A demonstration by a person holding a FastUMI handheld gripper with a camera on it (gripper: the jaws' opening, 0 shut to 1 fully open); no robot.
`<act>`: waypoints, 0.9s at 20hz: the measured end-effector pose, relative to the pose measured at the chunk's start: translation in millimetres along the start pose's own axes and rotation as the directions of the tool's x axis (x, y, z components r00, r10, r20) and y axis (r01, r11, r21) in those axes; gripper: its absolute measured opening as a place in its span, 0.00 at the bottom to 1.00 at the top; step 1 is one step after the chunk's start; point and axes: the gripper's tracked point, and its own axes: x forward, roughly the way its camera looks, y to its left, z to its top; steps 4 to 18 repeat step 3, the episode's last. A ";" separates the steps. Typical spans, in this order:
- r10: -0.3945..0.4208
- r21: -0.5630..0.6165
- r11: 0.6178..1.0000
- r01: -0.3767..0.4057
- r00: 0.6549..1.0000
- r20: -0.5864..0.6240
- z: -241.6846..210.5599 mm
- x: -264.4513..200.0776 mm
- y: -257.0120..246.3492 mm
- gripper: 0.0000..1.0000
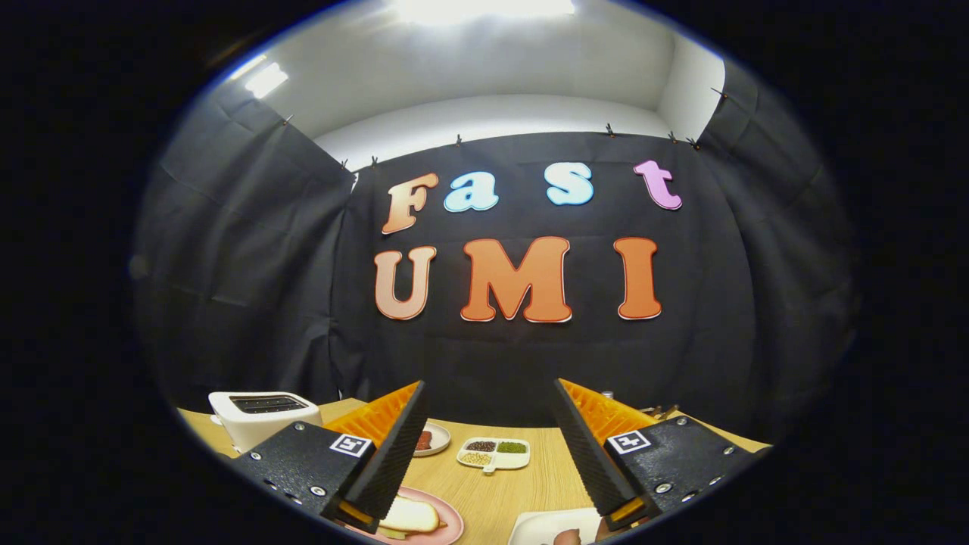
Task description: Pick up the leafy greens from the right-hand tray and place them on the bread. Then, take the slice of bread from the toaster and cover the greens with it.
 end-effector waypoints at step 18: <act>-0.021 -0.029 0.999 0.022 1.000 0.009 1.0 1.0 -2.4 0.97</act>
